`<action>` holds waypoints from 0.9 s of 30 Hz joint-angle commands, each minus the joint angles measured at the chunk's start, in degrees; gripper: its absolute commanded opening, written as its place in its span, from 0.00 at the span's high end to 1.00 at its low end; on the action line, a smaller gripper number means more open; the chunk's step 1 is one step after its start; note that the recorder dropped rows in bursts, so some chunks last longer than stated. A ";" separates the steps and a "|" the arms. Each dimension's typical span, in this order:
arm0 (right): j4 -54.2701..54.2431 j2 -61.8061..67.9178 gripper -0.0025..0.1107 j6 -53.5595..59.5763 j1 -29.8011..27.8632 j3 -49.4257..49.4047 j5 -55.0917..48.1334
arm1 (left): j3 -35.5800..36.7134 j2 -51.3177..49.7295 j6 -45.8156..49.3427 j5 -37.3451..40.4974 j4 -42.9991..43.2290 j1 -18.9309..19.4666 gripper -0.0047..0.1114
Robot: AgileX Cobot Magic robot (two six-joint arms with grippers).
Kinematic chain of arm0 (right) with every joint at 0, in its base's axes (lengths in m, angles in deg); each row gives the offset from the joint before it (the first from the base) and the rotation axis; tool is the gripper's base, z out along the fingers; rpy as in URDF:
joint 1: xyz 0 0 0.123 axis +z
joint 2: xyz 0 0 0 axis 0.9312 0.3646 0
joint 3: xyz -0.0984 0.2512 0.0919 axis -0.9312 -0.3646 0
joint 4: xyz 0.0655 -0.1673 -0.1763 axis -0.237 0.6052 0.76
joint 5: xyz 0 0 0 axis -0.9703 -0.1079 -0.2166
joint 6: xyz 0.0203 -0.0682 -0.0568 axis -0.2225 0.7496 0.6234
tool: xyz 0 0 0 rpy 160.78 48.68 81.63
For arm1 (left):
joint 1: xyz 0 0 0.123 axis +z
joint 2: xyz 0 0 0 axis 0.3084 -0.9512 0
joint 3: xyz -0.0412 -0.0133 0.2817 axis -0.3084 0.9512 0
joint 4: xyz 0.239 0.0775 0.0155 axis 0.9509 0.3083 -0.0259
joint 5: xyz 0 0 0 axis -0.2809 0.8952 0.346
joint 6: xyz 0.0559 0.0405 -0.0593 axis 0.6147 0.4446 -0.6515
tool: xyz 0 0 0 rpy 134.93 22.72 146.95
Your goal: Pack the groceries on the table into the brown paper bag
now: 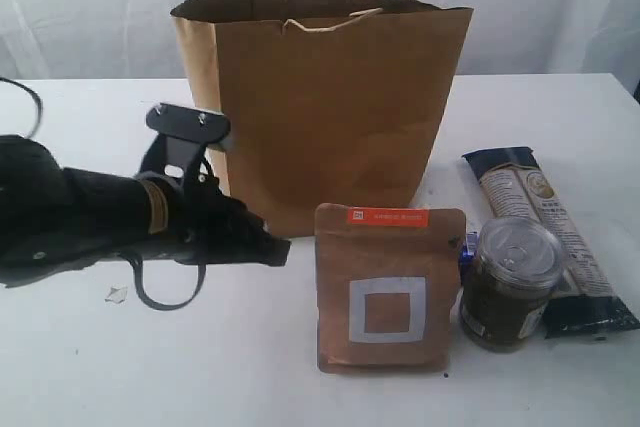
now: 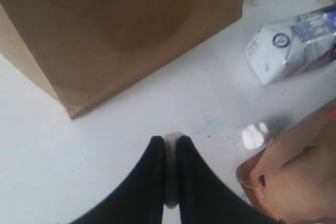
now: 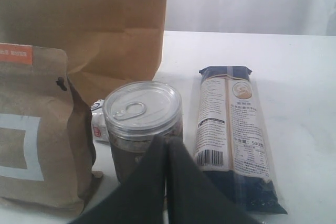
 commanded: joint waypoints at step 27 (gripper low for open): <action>0.01 -0.33 0.98 -0.17 -0.25 -0.28 0.67 | -21.37 2.16 12.08 -16.07 9.91 14.68 0.96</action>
